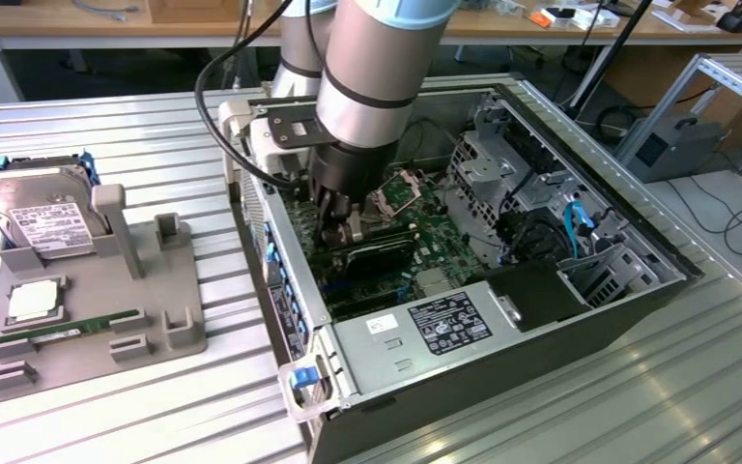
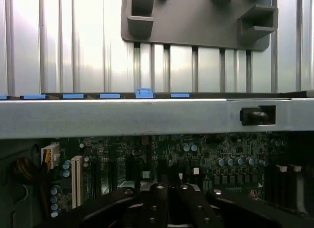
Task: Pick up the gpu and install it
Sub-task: 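Press down on the gpu until it lock into place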
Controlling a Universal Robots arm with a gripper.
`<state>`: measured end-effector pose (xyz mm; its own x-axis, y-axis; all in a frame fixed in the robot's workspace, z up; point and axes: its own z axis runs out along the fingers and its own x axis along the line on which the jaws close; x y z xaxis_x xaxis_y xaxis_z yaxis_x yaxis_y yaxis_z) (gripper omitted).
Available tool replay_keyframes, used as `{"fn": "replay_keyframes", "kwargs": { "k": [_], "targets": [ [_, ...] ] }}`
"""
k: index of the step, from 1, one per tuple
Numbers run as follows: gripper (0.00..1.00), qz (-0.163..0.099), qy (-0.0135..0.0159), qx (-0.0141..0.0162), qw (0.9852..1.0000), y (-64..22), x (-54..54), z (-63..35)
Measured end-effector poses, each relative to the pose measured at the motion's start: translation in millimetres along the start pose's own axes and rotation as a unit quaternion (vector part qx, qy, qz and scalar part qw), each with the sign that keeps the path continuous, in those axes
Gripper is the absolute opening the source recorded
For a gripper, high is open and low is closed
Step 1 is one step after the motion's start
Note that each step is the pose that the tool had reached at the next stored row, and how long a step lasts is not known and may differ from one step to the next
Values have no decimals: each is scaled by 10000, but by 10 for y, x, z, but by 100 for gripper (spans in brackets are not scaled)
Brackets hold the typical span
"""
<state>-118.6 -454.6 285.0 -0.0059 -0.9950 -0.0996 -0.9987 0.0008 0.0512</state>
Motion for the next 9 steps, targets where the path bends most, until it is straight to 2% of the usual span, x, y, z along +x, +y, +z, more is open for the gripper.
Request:
{"fn": "replay_keyframes", "kwargs": {
  "k": [1,2,4,5,7,9],
  "targets": [
    [11,0,-5,0,10000,1,-2,-17],
    [11,-2,-23,0,10000,1,-1,-25],
    [11,-4,-82,-3,10000,-2,75,-32],
    [11,-5,-101,-6,9999,-3,141,-37],
    [11,-6,-122,-9,9999,-9,218,-43],
    [11,-4,-123,-32,9999,-70,219,-39]
  ]
}}
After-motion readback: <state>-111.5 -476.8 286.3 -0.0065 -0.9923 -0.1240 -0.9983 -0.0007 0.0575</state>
